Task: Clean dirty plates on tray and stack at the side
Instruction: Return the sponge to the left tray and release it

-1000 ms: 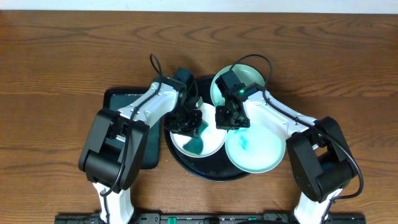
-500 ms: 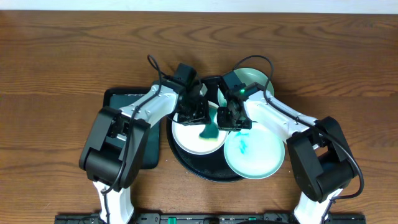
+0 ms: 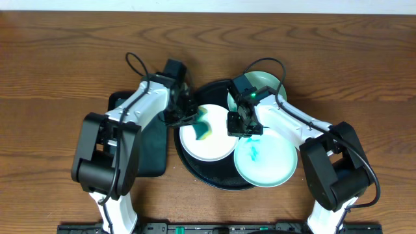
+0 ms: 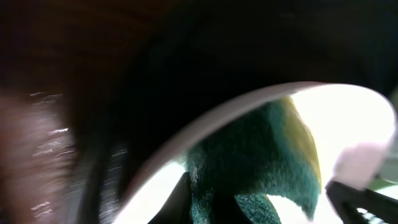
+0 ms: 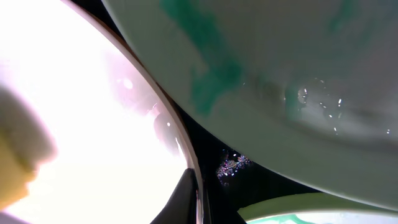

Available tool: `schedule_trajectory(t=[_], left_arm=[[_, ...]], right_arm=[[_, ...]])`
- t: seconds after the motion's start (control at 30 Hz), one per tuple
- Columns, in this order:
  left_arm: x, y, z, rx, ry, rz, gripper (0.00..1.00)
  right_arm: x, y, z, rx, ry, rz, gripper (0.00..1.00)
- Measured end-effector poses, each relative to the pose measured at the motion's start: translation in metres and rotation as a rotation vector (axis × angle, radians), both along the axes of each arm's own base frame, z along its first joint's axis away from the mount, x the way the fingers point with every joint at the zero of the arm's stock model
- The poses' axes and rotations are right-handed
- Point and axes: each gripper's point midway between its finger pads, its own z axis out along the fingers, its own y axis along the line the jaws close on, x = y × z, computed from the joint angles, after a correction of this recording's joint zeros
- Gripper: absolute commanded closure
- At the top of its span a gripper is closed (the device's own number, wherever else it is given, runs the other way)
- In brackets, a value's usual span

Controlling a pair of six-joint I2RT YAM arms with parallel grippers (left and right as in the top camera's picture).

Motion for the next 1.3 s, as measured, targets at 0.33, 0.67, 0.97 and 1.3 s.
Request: schedule_trajectory(t=[0.33, 0.67, 0.97, 1.3], left_arm=[[-0.02, 0.019, 0.008, 0.145, 0.012, -0.105, 0.93], [-0.029, 0.063, 0.1, 0.321, -0.228, -0.07, 0.93], [-0.018, 0.156, 0.089, 0.487, -0.15, 0.145, 0.93], [-0.016, 0.182, 0.01, 0.512, 0.062, 0.16, 0.92]], right_arm=[[0.001, 0.0, 0.0, 0.001, -0.004, 0.0, 0.99], [0.001, 0.001, 0.0, 0.002, -0.006, 0.0, 0.99], [0.002, 0.001, 0.0, 0.003, -0.008, 0.0, 0.99], [0.002, 0.001, 0.0, 0.004, -0.008, 0.0, 0.99]])
